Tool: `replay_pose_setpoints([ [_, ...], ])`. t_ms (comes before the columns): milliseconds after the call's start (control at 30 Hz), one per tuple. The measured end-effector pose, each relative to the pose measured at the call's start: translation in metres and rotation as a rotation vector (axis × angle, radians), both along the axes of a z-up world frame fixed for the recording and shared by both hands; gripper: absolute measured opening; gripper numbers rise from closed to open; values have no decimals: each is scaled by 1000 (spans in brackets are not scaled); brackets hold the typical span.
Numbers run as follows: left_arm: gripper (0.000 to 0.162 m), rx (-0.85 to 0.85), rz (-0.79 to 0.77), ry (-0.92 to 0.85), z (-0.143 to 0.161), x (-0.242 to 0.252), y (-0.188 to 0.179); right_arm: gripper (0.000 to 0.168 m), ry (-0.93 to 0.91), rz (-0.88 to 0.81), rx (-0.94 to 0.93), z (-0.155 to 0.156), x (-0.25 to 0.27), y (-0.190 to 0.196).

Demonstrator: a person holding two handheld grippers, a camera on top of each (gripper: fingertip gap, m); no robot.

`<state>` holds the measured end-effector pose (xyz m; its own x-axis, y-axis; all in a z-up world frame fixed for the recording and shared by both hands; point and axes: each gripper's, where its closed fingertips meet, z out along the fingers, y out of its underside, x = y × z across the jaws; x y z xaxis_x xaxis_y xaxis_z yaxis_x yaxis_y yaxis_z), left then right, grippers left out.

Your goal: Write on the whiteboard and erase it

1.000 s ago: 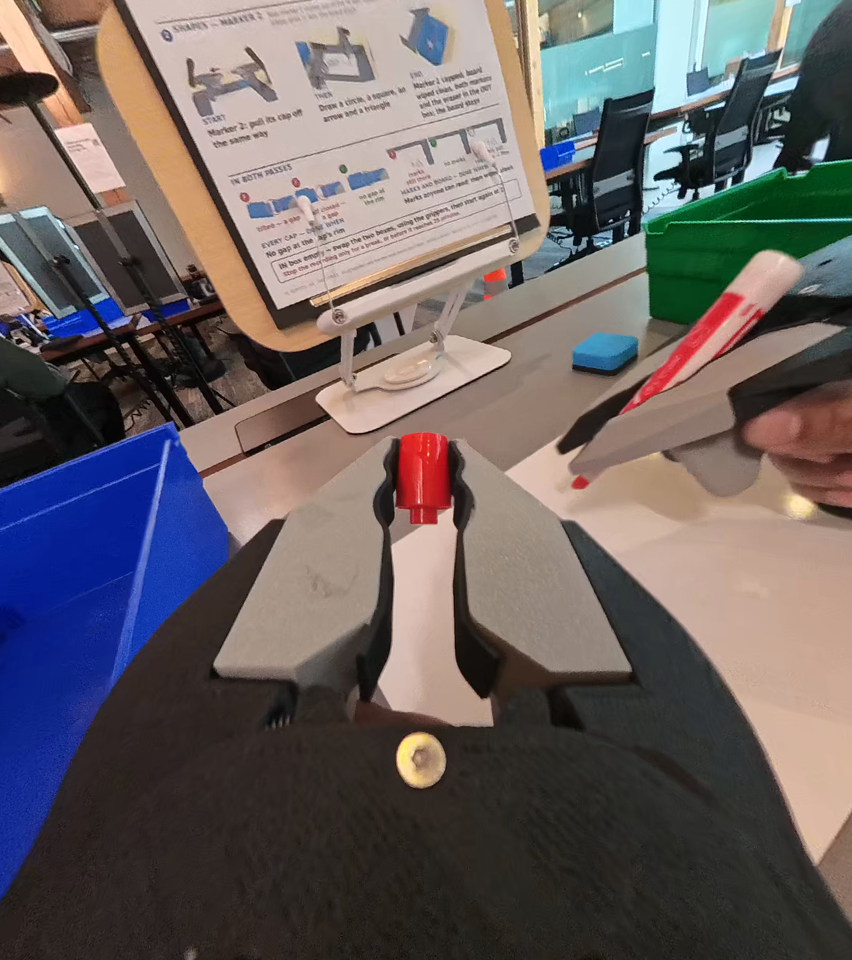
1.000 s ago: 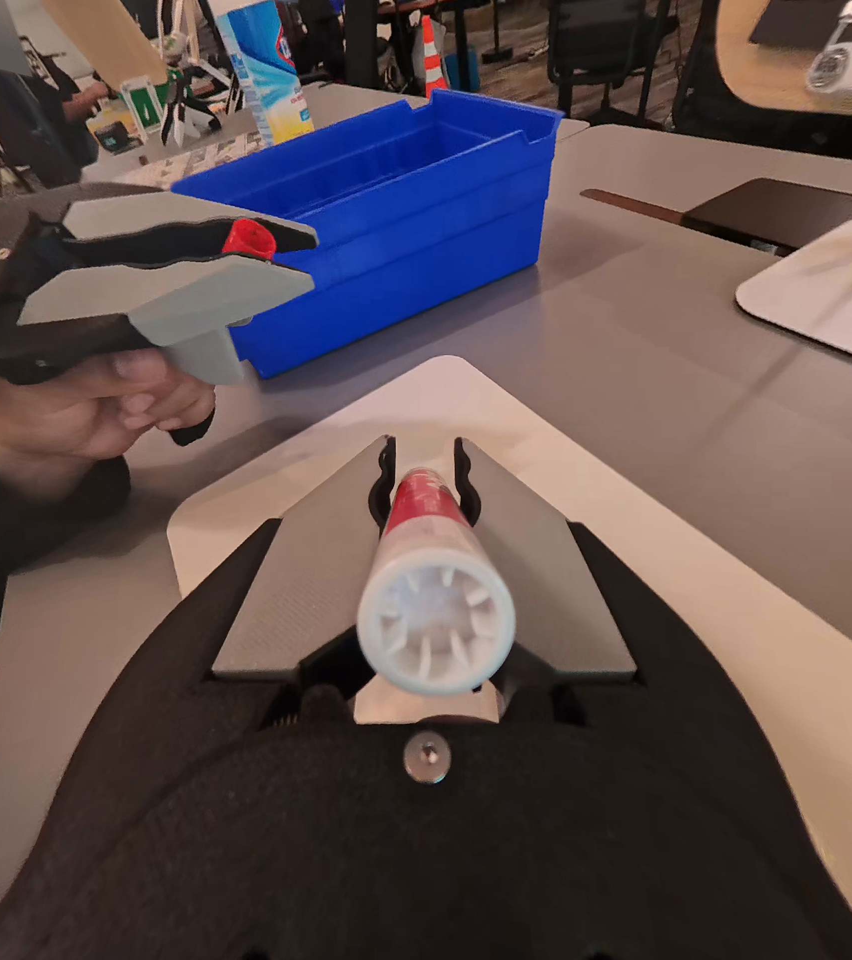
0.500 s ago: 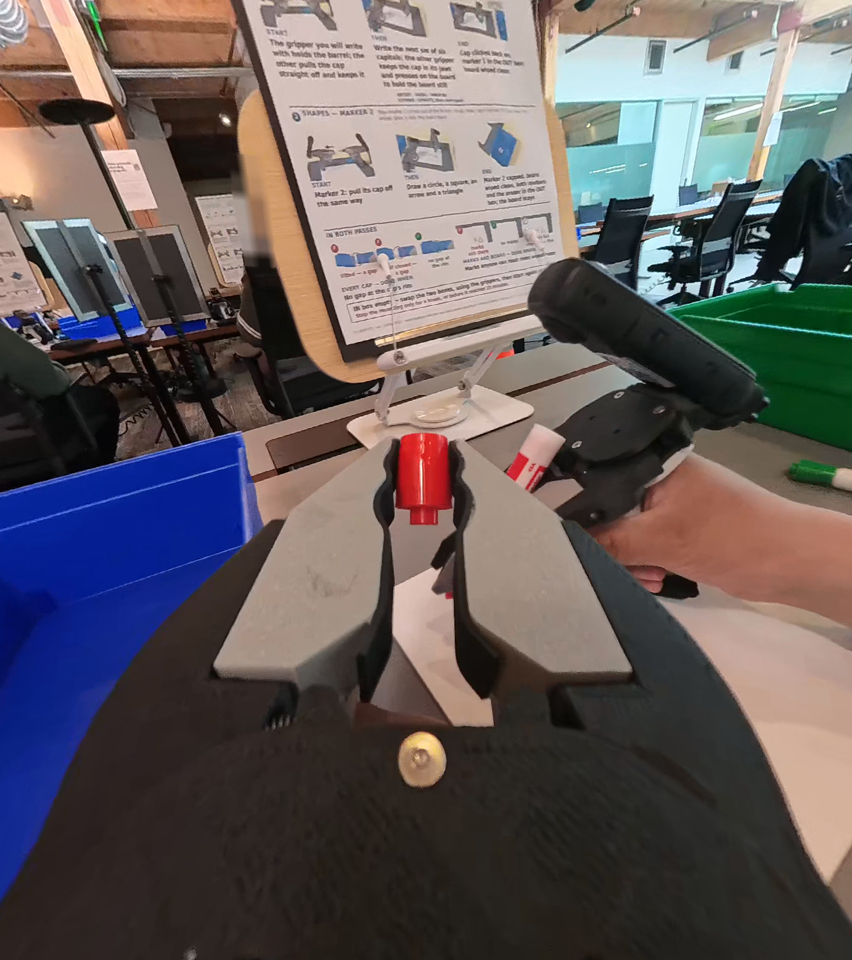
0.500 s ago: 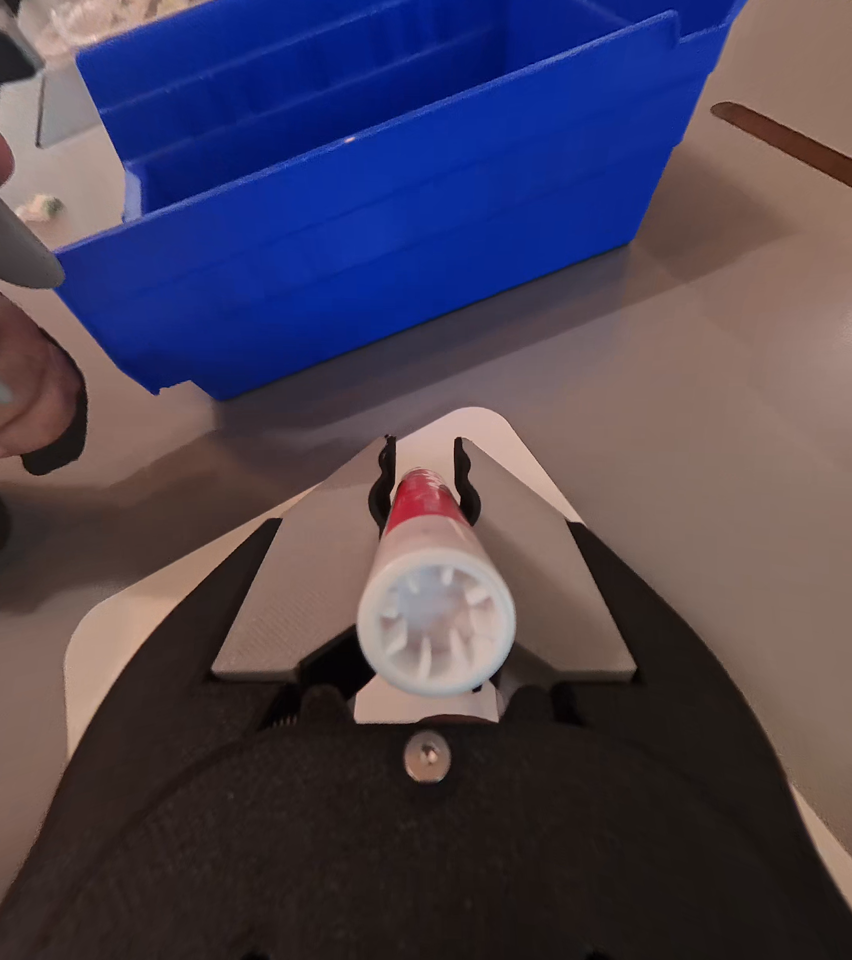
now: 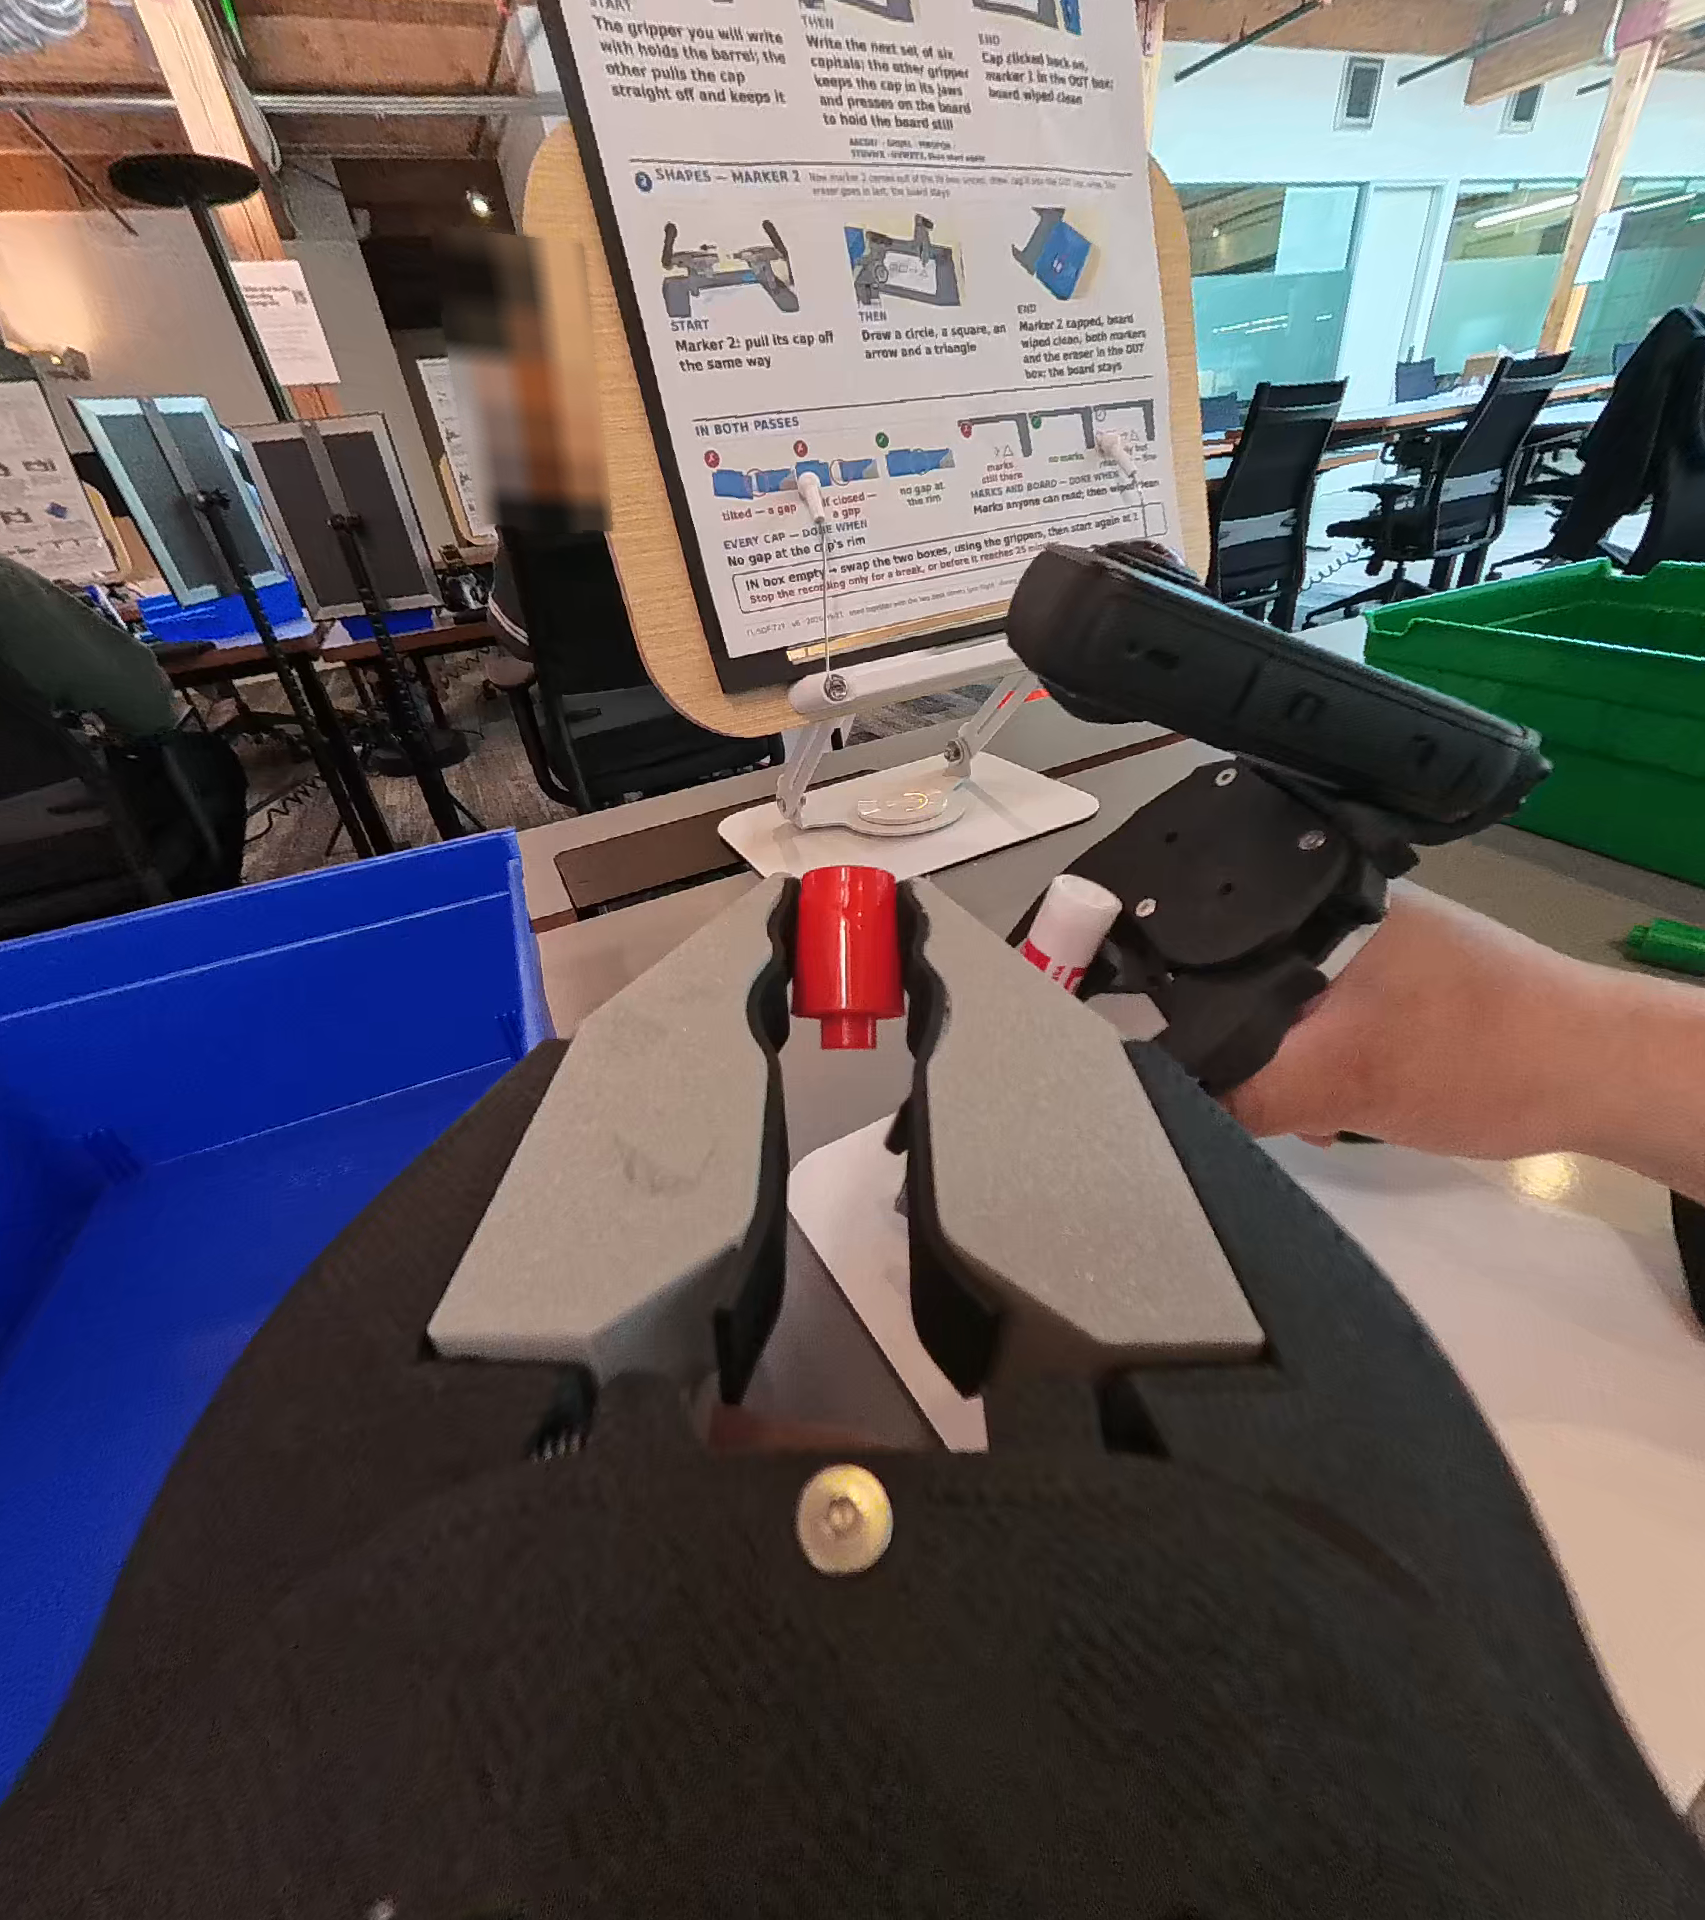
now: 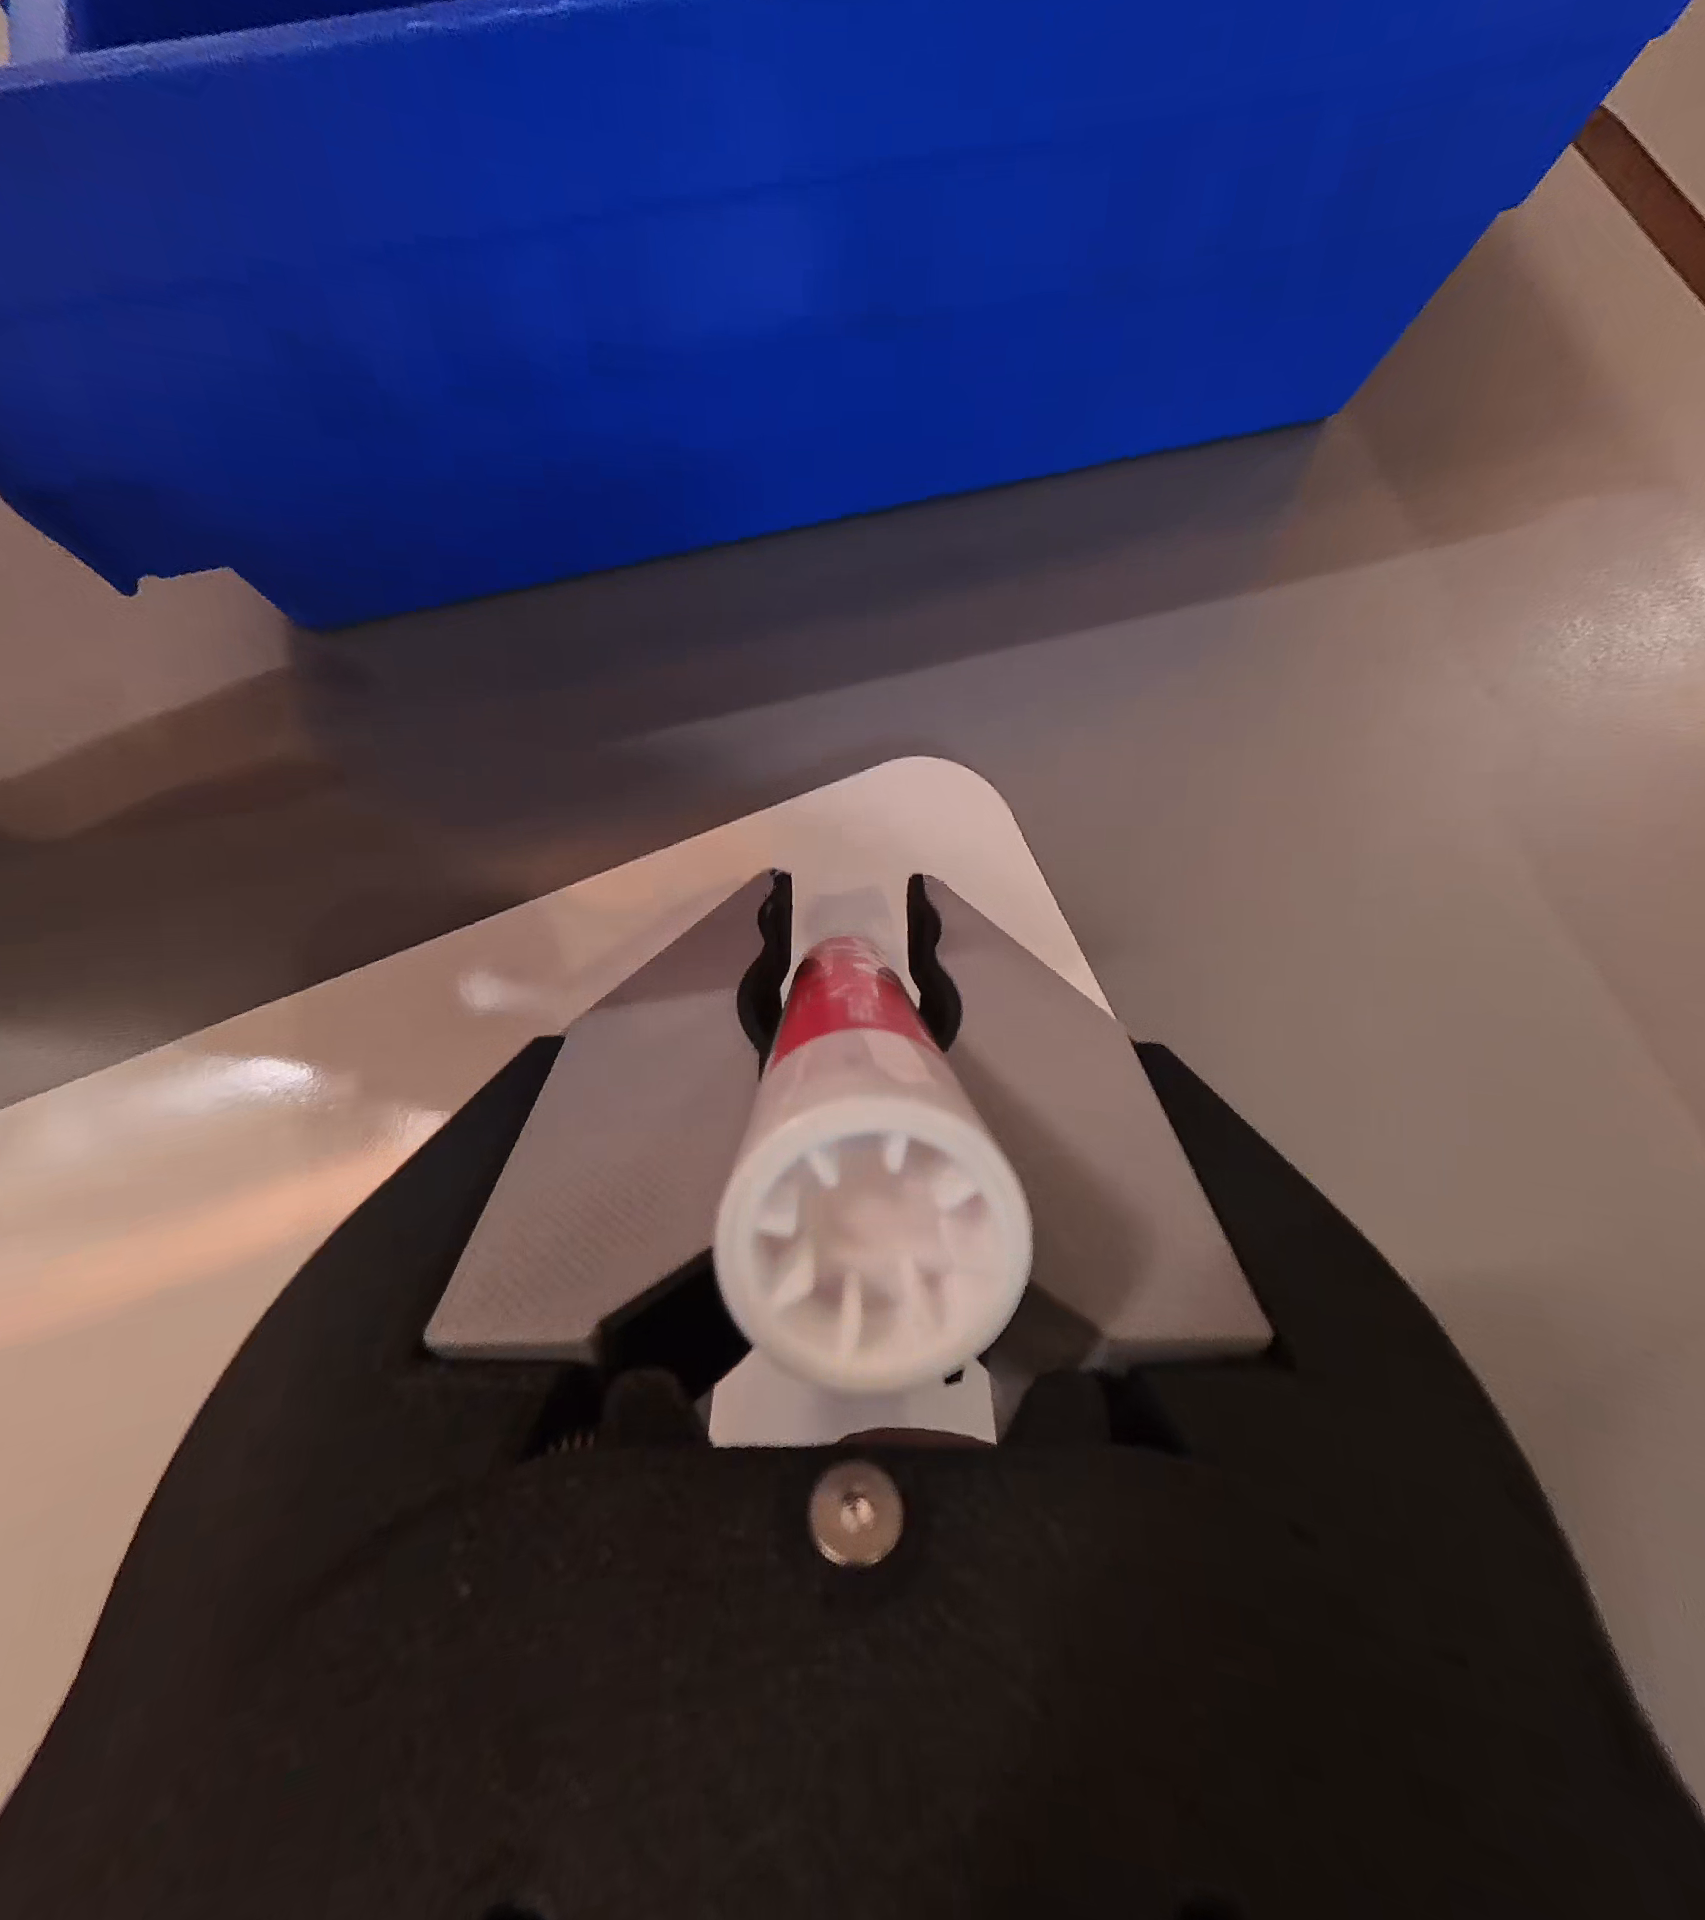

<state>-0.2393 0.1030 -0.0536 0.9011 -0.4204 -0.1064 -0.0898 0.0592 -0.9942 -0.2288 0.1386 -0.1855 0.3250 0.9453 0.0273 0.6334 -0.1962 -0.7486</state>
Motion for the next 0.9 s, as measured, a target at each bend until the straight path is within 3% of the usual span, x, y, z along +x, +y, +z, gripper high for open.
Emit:
replay_pose_setpoints([
  [900,16,-14,-13,32,-6,6,-1,19,-72,-22,33,-7,10,6],
])
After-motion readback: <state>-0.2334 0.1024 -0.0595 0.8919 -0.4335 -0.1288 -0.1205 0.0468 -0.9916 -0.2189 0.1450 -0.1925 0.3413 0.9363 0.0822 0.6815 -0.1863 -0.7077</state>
